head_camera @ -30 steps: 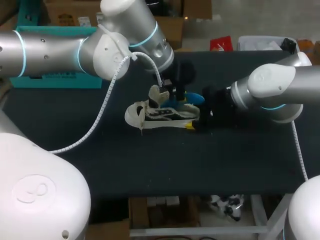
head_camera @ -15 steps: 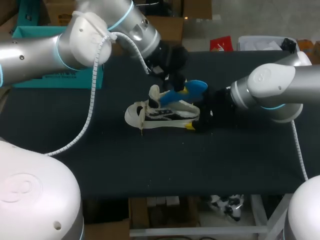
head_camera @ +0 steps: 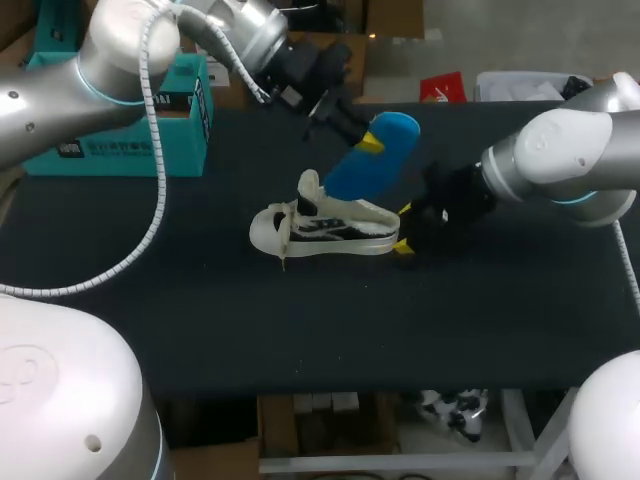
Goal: Open the shoe tongue, take the insole out of the shoe, put the insole back into the shoe, and pack the shoe into the shoebox
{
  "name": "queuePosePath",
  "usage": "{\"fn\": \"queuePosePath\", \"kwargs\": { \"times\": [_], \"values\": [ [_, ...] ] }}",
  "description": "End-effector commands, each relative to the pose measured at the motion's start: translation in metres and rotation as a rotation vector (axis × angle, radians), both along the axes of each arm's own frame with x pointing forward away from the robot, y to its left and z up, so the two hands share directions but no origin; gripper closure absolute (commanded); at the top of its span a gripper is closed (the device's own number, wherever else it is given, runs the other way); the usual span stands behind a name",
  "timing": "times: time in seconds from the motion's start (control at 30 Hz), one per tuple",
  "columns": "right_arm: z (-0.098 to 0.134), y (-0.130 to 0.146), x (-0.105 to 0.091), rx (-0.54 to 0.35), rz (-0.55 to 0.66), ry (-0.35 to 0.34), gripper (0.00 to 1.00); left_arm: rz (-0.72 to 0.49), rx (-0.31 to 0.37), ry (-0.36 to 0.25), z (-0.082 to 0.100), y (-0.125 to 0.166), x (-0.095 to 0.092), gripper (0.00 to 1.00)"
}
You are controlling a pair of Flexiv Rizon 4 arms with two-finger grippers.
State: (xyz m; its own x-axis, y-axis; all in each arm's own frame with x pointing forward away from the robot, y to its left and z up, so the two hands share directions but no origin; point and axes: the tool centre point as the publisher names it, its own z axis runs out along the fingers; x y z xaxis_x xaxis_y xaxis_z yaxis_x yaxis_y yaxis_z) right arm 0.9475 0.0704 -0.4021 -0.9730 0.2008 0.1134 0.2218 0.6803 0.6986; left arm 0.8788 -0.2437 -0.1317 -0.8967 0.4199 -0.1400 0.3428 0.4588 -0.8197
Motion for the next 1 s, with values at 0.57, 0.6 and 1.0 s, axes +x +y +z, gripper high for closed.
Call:
{"fn": "queuePosePath", "kwargs": {
  "times": [0.57,0.6,1.0],
  "values": [
    [0.09,0.031,0.03,-0.477,0.105,0.056,0.0,0.009,-0.099,0.088,0.048,0.07,-0.005,1.0],
    [0.092,0.034,0.032,-0.485,0.115,0.05,0.0,0.027,-0.1,0.085,0.048,0.077,-0.005,1.0],
    [0.096,0.074,0.049,-0.682,0.146,0.075,0.0,0.236,-0.052,0.054,0.041,0.157,-0.012,1.0]
  ]
}}
